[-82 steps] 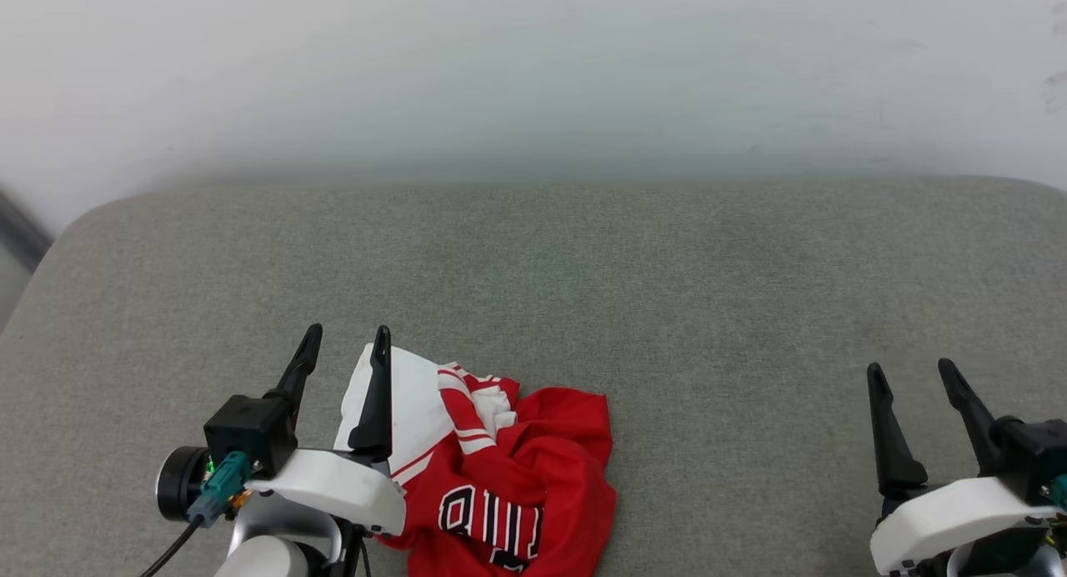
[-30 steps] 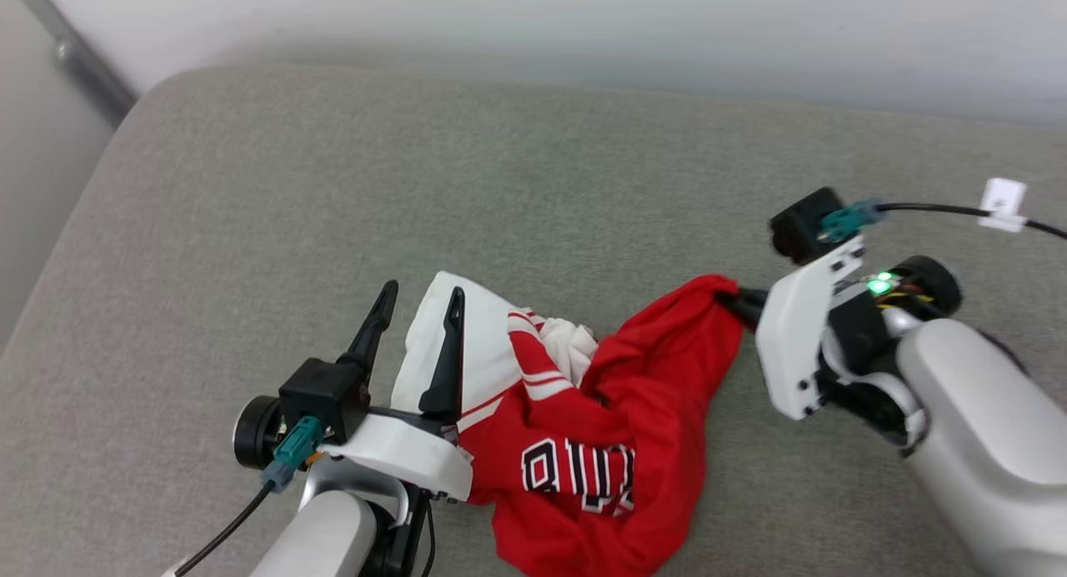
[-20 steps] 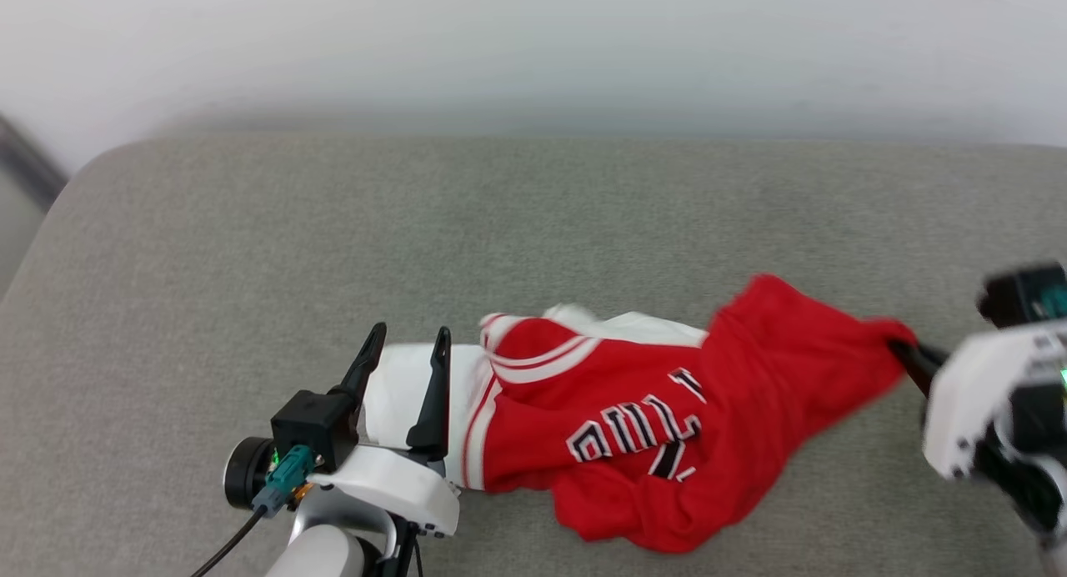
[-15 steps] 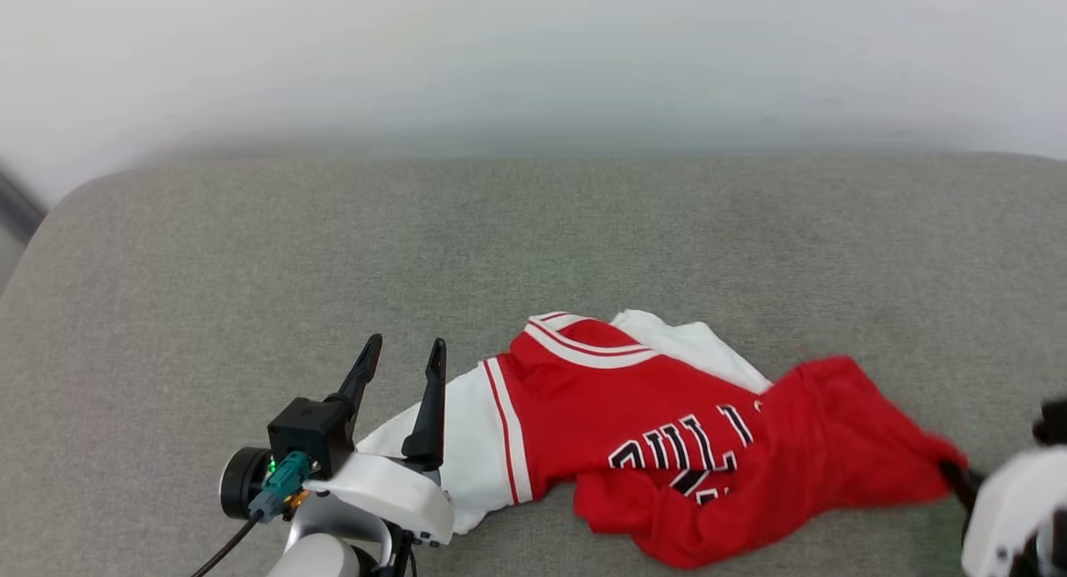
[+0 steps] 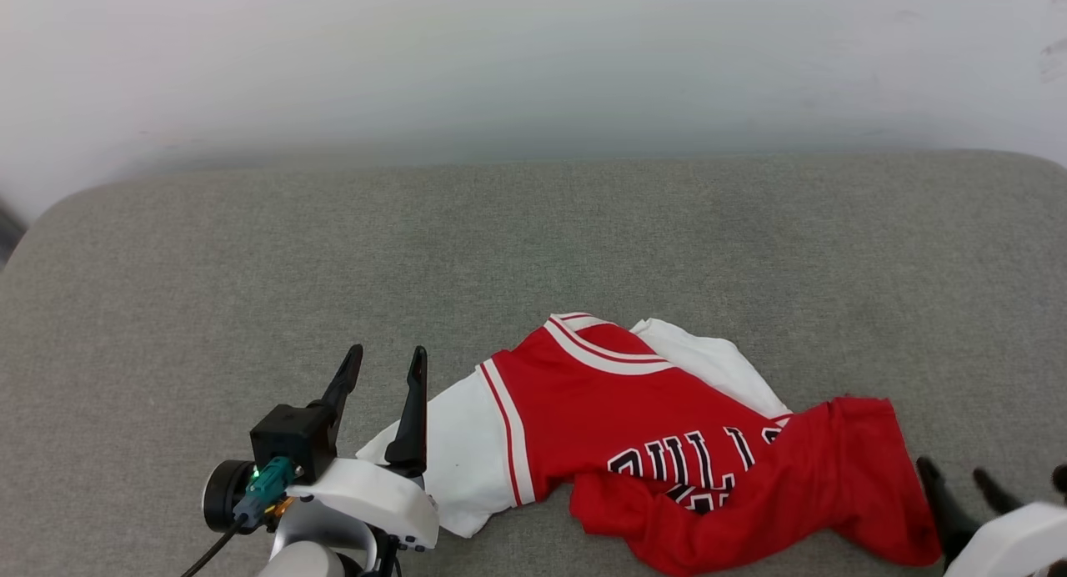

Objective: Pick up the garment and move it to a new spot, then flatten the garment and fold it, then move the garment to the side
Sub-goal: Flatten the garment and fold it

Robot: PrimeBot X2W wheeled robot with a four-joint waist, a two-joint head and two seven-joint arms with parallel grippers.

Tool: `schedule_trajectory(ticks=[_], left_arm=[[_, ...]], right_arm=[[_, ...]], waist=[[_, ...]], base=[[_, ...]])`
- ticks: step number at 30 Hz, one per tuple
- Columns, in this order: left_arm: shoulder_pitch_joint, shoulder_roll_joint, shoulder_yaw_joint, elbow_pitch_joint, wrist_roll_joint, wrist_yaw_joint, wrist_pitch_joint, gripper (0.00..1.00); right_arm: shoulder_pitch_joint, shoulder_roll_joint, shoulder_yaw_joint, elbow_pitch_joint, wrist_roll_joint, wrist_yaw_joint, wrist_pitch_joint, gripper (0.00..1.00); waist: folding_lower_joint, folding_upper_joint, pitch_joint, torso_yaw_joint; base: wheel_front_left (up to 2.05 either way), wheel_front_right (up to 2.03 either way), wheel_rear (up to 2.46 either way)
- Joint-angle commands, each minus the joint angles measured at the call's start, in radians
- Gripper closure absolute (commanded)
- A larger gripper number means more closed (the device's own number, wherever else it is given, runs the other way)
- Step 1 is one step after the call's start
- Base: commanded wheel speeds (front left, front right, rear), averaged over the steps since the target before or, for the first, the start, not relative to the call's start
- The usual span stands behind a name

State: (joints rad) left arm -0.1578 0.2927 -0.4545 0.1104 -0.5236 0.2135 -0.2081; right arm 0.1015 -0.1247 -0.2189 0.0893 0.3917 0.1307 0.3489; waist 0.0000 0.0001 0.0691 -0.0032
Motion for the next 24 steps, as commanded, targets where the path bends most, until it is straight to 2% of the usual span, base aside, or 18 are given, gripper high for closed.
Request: schedule_trajectory(ticks=[1,4,7,13,19,24], left_arm=[[0.008,0.003,0.0,-0.003,-0.002,0.004,0.001,0.0],[0.003,0.006,0.001,-0.01,-0.003,0.007,0.004,0.0],[-0.018,0.002,-0.002,-0.019,0.002,0.008,0.006,0.0],[-0.065,-0.017,-0.015,-0.018,0.01,-0.007,-0.009,0.0],[-0.105,-0.043,-0.026,-0.01,0.025,-0.021,-0.03,0.0],[-0.125,-0.059,-0.029,-0.001,0.032,-0.029,-0.041,0.0]], right_arm=[[-0.025,-0.007,-0.006,-0.024,-0.012,0.0,-0.02,0.0],[-0.069,-0.022,-0.003,-0.053,-0.011,0.0,-0.017,0.0],[-0.145,-0.057,0.031,-0.05,0.004,0.0,0.032,0.0],[-0.308,-0.158,0.138,0.035,0.054,0.0,0.242,0.0],[-0.443,-0.202,0.248,0.101,0.098,0.0,0.434,0.0],[-0.515,-0.222,0.325,0.166,0.109,0.0,0.531,0.0]], waist=[[0.0,-0.0001,-0.001,0.0],[0.0,-0.0001,0.004,0.001],[0.0,-0.0001,0.022,0.014],[0.0,-0.0001,0.085,0.072],[0.0,-0.0001,0.156,0.135],[0.0,-0.0001,0.198,0.165]], base=[[0.0,0.0,0.0],[0.0,0.0,0.0],[0.0,0.0,0.0],[0.0,0.0,0.0],[0.0,0.0,0.0],[0.0,0.0,0.0]])
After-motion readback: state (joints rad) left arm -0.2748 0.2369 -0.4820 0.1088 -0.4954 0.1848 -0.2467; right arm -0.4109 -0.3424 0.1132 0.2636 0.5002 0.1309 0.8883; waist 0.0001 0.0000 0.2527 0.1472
